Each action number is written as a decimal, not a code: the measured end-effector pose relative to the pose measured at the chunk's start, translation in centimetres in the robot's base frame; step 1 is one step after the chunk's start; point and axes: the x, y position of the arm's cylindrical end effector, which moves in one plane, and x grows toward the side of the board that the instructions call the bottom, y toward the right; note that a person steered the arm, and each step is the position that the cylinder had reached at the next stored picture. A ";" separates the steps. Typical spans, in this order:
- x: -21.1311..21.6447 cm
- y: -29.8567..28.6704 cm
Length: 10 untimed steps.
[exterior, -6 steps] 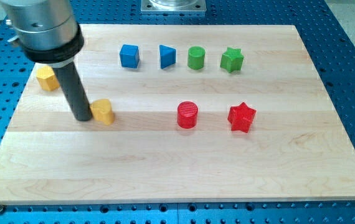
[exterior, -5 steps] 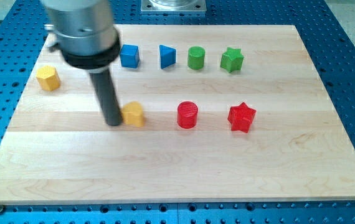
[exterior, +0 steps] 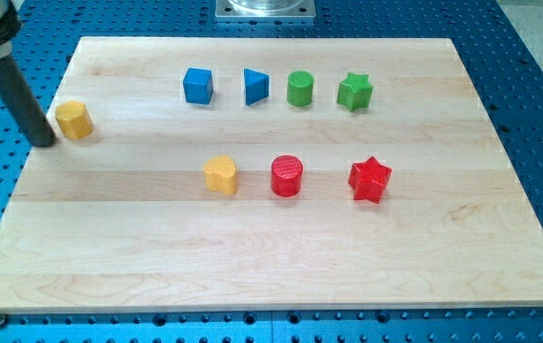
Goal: Place the hexagon left to the heart
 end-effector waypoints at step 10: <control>5.1 11.6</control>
